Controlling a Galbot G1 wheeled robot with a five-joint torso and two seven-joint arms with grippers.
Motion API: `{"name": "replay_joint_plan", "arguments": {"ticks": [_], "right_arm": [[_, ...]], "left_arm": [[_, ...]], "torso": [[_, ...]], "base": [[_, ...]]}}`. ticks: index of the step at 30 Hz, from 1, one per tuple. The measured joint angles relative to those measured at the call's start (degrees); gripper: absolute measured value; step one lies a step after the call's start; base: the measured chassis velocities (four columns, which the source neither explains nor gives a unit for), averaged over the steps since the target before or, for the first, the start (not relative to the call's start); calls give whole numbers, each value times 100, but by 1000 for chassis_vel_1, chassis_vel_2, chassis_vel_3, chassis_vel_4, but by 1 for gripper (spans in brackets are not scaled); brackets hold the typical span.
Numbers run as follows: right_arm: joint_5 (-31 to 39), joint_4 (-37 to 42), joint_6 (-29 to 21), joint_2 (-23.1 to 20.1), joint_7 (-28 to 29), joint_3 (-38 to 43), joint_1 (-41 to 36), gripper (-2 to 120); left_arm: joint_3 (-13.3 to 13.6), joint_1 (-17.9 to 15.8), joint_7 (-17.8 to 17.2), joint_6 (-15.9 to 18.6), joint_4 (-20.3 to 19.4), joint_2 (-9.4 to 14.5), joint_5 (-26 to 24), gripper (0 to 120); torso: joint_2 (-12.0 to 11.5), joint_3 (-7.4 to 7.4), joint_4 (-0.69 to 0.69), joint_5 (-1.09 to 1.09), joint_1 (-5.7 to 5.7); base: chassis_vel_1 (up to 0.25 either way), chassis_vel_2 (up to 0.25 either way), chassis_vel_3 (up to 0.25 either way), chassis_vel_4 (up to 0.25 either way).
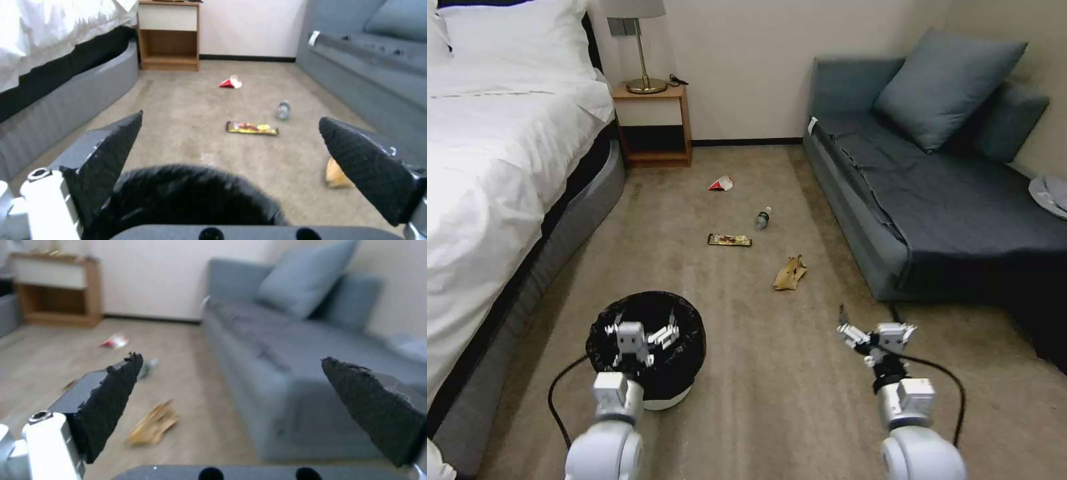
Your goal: Pick up the trash bin, then pick up the garbage on the floor and place it into the trash bin.
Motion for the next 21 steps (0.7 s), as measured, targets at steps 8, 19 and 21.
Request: {"name": "replay_joint_plan", "arguments": {"ticks": [8,19,21], "right_arm": [[-235,427,-180,153,133,96,-84,100],[-146,125,215,167,223,-470,-228,100],[-42,97,231,165,233,-512,-229,100]], "left_arm": [[91,-112,-4,384,-143,94,-205,100],[70,-97,-57,280,227,276,-156,100],[5,-83,-145,291,225,324,-163,100]], "torso": [[0,0,0,0,0],[0,0,0,-1,0],[0,0,0,0,0]], "base": [[0,0,0,0],[0,0,0,0],[0,0,0,0]]}}
